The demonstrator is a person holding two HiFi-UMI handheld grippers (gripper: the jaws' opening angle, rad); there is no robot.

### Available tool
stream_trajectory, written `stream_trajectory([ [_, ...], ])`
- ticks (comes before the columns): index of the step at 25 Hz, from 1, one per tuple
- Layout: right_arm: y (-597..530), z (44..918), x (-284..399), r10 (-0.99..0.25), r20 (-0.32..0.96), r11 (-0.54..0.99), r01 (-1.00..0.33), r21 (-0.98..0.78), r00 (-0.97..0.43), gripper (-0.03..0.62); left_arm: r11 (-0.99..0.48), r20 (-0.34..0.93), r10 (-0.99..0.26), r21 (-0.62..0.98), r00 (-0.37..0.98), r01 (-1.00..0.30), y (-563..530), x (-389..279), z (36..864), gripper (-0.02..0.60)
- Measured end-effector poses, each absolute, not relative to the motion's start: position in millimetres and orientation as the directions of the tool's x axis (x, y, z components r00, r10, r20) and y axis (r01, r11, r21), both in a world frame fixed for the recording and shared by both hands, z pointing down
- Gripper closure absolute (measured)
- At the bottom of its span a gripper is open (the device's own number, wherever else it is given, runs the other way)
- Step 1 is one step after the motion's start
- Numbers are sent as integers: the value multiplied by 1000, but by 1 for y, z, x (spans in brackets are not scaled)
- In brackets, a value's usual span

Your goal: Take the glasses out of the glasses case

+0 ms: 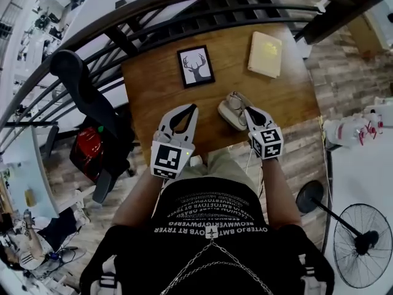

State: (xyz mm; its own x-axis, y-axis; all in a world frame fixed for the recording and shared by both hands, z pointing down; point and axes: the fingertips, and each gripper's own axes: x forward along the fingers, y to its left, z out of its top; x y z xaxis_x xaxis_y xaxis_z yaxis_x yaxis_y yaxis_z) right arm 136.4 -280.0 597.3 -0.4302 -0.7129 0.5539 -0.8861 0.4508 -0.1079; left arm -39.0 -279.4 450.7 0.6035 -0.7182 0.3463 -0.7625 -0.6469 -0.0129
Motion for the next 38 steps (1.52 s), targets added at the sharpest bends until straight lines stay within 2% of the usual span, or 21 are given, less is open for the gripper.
stream_trajectory([
  [24, -241, 385, 143, -895, 200, 414, -910, 34, -400, 566, -665, 242, -734, -70, 634, -743, -271, -46, 390, 552],
  [38, -223, 348, 141, -924, 141, 367, -928, 61, -356, 567, -688, 190, -721, -74, 667, -722, -264, -51, 368, 552],
])
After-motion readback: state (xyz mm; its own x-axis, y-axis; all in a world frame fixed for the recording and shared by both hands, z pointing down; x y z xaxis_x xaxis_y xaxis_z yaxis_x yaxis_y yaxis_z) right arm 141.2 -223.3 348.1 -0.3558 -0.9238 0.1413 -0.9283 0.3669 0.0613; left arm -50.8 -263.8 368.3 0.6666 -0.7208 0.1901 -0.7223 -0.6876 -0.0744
